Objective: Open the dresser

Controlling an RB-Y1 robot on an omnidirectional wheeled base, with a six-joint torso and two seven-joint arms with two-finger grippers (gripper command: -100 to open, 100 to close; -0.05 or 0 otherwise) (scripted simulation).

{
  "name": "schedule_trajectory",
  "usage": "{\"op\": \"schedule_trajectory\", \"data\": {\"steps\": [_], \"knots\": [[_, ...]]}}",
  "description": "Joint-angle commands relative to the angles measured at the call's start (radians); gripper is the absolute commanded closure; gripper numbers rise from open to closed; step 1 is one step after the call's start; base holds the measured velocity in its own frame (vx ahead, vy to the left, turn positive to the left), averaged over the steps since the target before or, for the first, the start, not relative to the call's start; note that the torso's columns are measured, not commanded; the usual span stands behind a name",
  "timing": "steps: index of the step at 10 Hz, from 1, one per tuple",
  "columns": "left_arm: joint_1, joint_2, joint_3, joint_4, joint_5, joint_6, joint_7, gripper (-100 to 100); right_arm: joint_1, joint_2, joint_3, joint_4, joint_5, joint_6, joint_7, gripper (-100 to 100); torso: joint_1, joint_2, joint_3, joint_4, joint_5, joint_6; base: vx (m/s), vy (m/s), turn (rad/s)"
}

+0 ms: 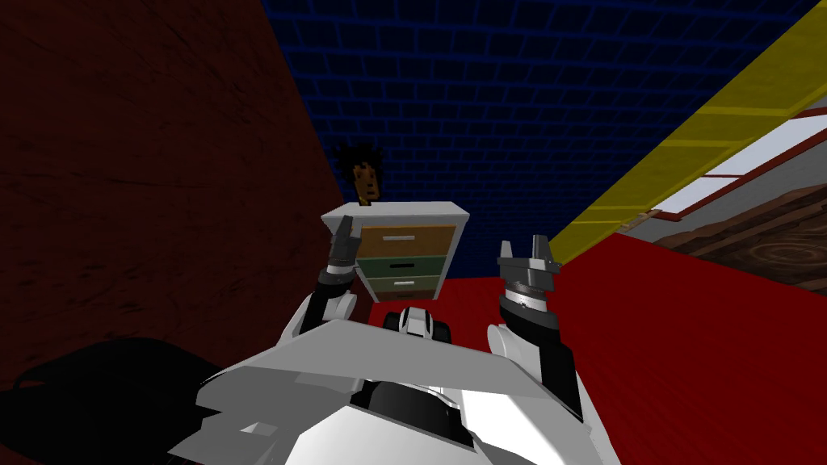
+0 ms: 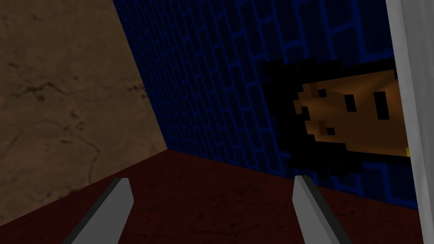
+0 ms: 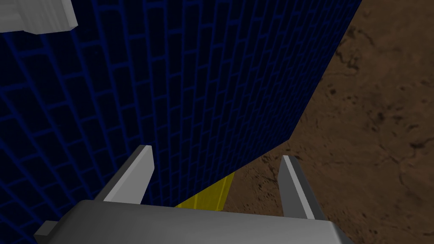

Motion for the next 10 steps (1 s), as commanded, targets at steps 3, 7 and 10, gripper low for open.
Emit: {"op": "schedule_trajectory", "data": {"steps": [3, 7, 10], "knots": [[-0.007, 0.009, 0.006, 0.017, -0.002, 0.099, 0.000, -100, 0.000, 0.000, 0.000, 0.000, 0.000, 0.000, 0.000, 0, 0.000, 0.000, 0.000, 0.000, 0.000, 0.000, 0.003, -0.028, 0.004], [-0.012, 0.001, 0.009, 0.033, -0.005, 0.176, 0.000, -100, 0.000, 0.000, 0.000, 0.000, 0.000, 0.000, 0.000, 0, 0.000, 0.000, 0.000, 0.000, 0.000, 0.000, 0.004, -0.028, 0.005], [-0.016, -0.008, 0.011, 0.044, -0.006, 0.230, 0.000, -100, 0.000, 0.000, 0.000, 0.000, 0.000, 0.000, 0.000, 0, 0.000, 0.000, 0.000, 0.000, 0.000, 0.000, 0.002, -0.028, 0.004]]}}
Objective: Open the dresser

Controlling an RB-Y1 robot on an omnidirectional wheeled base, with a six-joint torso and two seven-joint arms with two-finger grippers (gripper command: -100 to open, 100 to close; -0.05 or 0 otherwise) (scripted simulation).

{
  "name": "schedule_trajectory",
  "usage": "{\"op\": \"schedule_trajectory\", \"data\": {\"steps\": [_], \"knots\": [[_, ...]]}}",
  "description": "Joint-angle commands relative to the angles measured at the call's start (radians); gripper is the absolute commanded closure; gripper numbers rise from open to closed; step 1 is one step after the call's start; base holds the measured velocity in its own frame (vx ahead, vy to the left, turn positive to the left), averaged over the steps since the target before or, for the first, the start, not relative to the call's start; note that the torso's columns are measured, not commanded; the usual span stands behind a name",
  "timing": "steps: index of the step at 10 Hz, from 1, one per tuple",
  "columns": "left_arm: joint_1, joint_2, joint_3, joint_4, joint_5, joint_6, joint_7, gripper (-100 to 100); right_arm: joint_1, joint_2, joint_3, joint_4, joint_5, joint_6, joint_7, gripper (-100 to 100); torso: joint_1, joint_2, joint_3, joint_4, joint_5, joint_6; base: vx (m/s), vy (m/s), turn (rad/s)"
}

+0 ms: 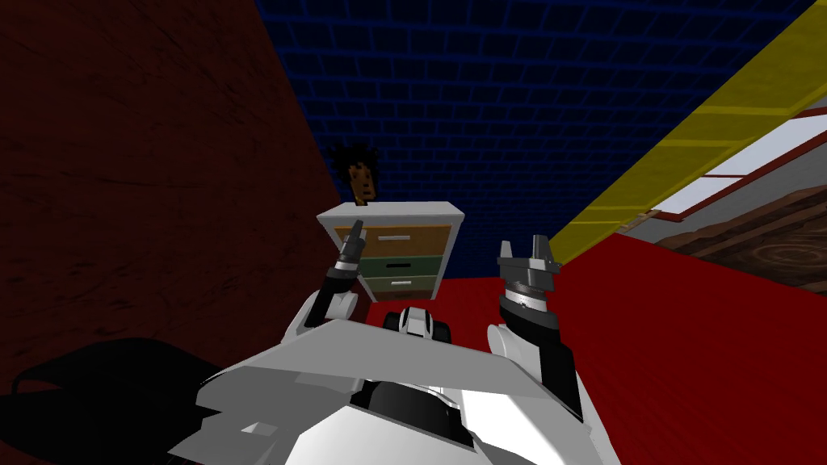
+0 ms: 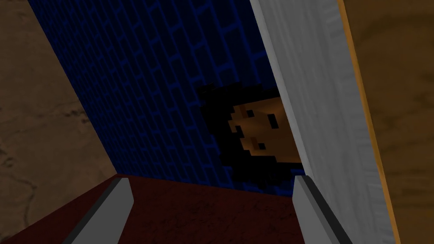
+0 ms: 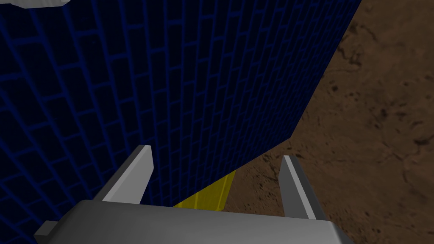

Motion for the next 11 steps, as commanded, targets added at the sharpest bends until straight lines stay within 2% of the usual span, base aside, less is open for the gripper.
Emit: {"op": "schedule_trajectory", "data": {"steps": [1, 11], "knots": [[-0.003, -0.005, 0.004, 0.010, 0.000, 0.050, 0.001, -100, 0.000, 0.000, 0.000, 0.000, 0.000, 0.000, 0.000, 0, 0.000, 0.000, 0.000, 0.000, 0.000, 0.000, 0.007, -0.025, 0.004], [-0.016, -0.002, 0.012, 0.045, -0.006, 0.231, 0.000, -100, 0.000, 0.000, 0.000, 0.000, 0.000, 0.000, 0.000, 0, 0.000, 0.000, 0.000, 0.000, 0.000, 0.000, 0.003, -0.026, 0.004]]}}
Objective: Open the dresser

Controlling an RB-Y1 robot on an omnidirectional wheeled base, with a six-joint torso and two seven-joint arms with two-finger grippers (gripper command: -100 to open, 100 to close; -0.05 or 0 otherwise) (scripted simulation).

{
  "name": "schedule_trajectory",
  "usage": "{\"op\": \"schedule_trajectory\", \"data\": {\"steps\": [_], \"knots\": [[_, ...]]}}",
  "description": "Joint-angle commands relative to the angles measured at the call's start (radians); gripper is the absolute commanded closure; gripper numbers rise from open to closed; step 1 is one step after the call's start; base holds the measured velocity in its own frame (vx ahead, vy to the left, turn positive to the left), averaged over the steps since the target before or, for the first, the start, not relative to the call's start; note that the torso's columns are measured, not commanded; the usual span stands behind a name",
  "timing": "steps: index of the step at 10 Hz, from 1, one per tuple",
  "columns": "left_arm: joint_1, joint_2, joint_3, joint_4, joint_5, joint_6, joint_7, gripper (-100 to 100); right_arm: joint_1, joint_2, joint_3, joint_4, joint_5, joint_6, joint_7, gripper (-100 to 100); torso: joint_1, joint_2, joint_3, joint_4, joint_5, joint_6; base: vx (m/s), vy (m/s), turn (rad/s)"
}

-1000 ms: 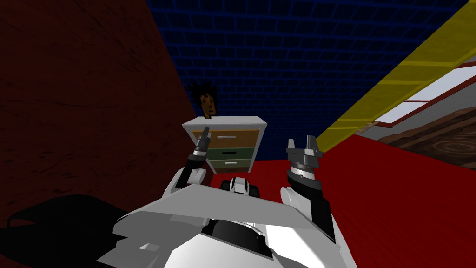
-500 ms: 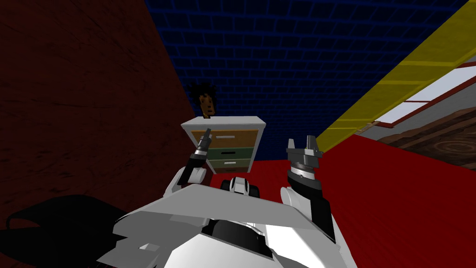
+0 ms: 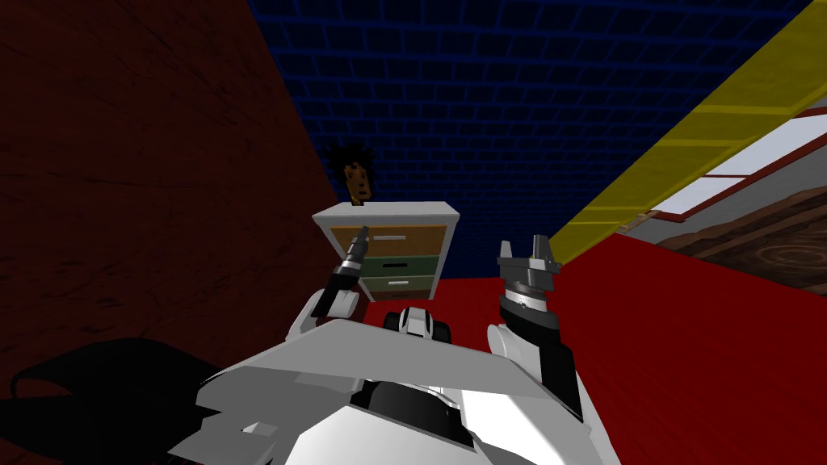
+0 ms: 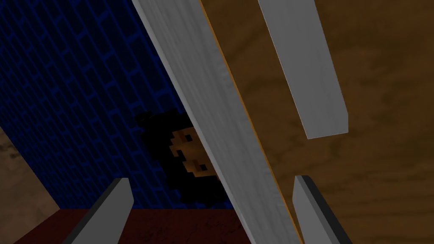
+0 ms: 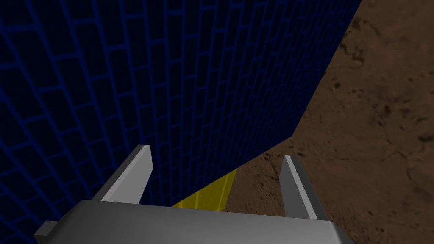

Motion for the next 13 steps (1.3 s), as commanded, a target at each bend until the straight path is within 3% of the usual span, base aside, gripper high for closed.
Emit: {"op": "schedule_trajectory", "data": {"steps": [1, 11, 12, 13], "knots": [[-0.001, -0.001, 0.003, 0.006, 0.000, 0.057, 0.001, -100, 0.000, 0.000, 0.000, 0.000, 0.000, 0.000, 0.000, 0, 0.000, 0.000, 0.000, 0.000, 0.000, 0.000, 0.003, -0.028, 0.004], [-0.017, -0.014, 0.013, 0.056, -0.007, 0.270, 0.001, -100, 0.000, 0.000, 0.000, 0.000, 0.000, 0.000, 0.000, 0, 0.001, 0.000, 0.000, 0.000, 0.000, 0.000, 0.003, -0.031, 0.005], [-0.016, -0.013, 0.011, 0.055, -0.007, 0.254, 0.000, -100, 0.000, 0.000, 0.000, 0.000, 0.000, 0.000, 0.000, 0, 0.000, 0.000, 0.000, 0.000, 0.000, 0.000, 0.001, -0.013, 0.002], [-0.009, -0.014, 0.011, 0.028, -0.007, 0.279, -0.001, -100, 0.000, 0.000, 0.000, 0.000, 0.000, 0.000, 0.000, 0, 0.001, 0.000, 0.000, 0.000, 0.000, 0.000, 0.075, 0.006, -0.032]]}}
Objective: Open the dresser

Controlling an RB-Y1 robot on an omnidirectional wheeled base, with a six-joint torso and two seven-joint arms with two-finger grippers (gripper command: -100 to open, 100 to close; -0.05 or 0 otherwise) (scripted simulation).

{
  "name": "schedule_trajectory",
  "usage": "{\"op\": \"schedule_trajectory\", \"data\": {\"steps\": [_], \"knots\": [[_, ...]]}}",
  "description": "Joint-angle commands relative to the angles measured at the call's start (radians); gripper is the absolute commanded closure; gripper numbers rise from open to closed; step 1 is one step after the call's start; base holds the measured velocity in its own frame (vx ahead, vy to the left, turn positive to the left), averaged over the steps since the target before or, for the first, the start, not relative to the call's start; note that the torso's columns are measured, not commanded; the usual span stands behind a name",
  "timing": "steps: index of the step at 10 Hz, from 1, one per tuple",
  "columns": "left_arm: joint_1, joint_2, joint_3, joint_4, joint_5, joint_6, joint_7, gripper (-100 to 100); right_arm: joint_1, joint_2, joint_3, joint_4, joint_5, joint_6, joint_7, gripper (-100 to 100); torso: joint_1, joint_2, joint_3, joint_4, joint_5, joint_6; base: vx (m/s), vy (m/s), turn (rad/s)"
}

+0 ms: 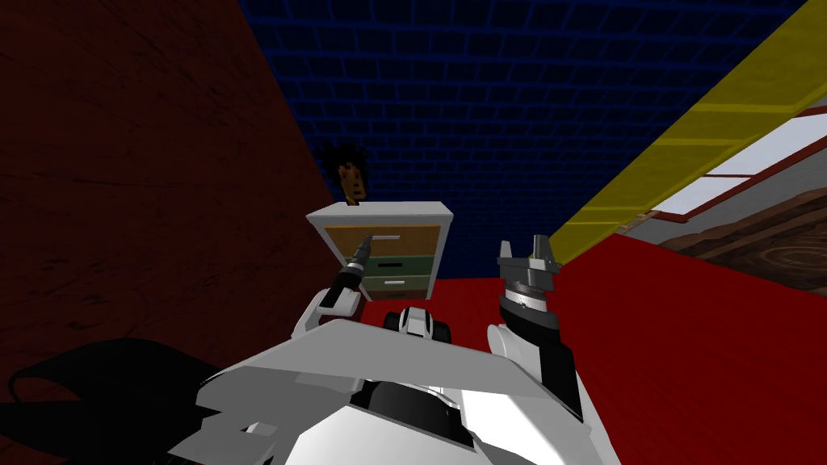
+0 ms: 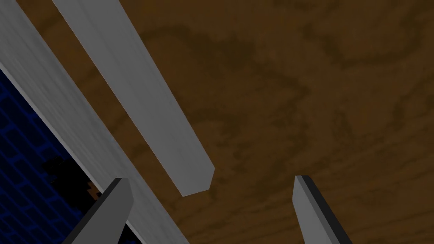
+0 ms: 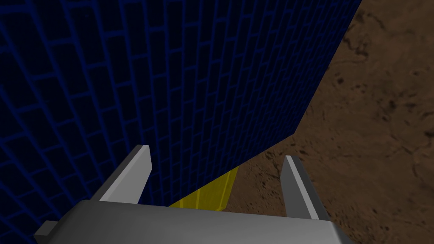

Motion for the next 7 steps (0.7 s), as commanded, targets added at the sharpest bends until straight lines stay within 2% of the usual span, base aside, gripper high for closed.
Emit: {"op": "schedule_trajectory", "data": {"steps": [1, 2, 3, 5, 7], "knots": [[0.010, 0.001, 0.000, -0.040, 0.001, 0.032, -0.001, -100, 0.000, 0.000, 0.000, 0.000, 0.000, 0.000, 0.000, 0, 0.001, -0.004, -0.002, -0.001, 0.000, 0.000, 0.133, 0.026, -0.025], [0.009, 0.003, 0.002, -0.027, 0.003, 0.018, 0.001, -100, 0.000, 0.000, 0.000, 0.000, 0.000, 0.000, 0.000, 0, 0.001, -0.006, -0.003, -0.002, 0.000, 0.000, 0.061, 0.015, -0.002], [0.000, 0.000, 0.000, 0.000, 0.000, 0.000, 0.000, 100, 0.000, 0.000, 0.000, 0.000, 0.000, 0.000, 0.000, 0, 0.000, 0.000, -0.001, 0.000, 0.000, 0.000, -0.071, -0.003, 0.038], [0.009, 0.007, -0.003, -0.038, 0.004, 0.010, 0.002, 100, 0.000, 0.000, 0.000, 0.000, 0.000, 0.000, 0.000, 0, 0.004, 0.000, 0.002, -0.005, 0.004, -0.002, -0.074, -0.009, -0.004], [0.026, 0.010, -0.009, -0.054, 0.005, 0.023, 0.002, 100, 0.000, 0.000, 0.000, 0.000, 0.000, 0.000, 0.000, 0, 0.006, 0.002, 0.002, -0.003, 0.004, -0.003, -0.196, -0.037, 0.013]]}}
